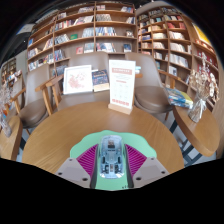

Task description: Arrange mouse

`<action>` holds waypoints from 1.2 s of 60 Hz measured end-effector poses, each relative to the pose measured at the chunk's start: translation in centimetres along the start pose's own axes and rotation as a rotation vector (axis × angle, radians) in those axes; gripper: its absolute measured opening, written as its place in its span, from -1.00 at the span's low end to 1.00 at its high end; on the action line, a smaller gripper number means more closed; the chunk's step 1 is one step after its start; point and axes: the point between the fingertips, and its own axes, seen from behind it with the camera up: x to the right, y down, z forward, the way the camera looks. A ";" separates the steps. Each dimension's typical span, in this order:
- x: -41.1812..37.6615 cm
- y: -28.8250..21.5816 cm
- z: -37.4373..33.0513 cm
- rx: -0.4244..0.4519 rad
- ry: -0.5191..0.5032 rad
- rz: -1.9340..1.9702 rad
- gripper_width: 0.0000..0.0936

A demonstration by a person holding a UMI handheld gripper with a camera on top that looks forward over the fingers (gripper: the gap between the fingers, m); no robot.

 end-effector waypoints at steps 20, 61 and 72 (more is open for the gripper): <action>1.3 3.1 1.9 -0.021 0.012 -0.028 0.17; 2.4 7.2 -24.7 0.095 0.015 -0.072 0.82; 2.7 8.6 -25.6 0.085 0.000 -0.080 0.82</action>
